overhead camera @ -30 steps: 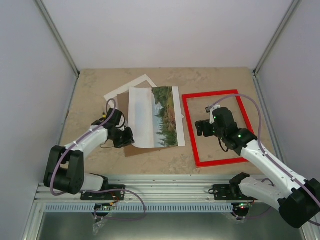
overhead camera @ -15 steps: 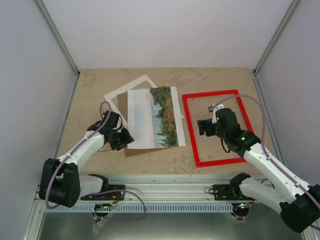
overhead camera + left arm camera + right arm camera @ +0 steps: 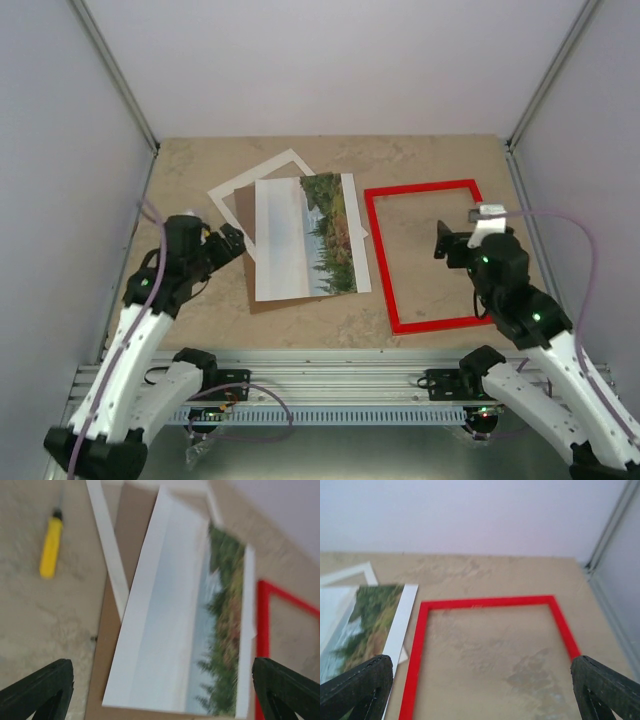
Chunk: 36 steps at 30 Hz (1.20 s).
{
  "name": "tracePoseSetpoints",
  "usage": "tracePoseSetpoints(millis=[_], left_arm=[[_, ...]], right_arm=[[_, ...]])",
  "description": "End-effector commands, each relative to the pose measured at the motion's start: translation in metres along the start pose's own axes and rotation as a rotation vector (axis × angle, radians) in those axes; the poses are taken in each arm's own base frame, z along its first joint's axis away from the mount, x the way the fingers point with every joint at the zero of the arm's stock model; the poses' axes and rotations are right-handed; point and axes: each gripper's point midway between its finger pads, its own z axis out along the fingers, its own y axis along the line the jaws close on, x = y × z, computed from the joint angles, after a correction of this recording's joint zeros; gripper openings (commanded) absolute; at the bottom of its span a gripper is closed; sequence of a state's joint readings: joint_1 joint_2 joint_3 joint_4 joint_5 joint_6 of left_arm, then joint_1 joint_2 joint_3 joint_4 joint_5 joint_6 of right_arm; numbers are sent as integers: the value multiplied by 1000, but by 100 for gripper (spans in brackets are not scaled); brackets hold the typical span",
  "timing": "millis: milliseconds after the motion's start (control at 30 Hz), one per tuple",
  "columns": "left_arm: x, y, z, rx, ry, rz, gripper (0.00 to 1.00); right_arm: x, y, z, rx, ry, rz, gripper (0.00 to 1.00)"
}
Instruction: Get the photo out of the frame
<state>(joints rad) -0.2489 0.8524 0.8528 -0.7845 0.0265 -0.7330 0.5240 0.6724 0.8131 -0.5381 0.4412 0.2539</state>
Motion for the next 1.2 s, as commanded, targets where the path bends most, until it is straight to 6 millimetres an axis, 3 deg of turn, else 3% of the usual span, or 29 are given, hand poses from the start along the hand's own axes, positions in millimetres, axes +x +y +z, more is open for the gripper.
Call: tracePoseSetpoints(millis=[0, 233, 400, 600, 800, 1167], left_arm=[[-41, 7, -51, -27, -268, 22, 100], [-63, 15, -104, 48, -568, 12, 100], [-65, 31, -130, 72, -734, -9, 100], [-67, 38, -169, 95, -883, 34, 100], [-63, 42, -181, 137, -934, 16, 100], [-62, 45, -181, 131, -937, 5, 100]], right_arm=[[-25, -35, -34, 116, -157, 16, 98], [-28, -59, -75, 121, -339, 105, 98], [-24, -61, -85, 99, -386, 106, 98], [-22, -55, -80, 79, -366, 81, 98], [-22, -53, -79, 67, -364, 72, 98], [-22, -52, -78, 67, -357, 73, 98]])
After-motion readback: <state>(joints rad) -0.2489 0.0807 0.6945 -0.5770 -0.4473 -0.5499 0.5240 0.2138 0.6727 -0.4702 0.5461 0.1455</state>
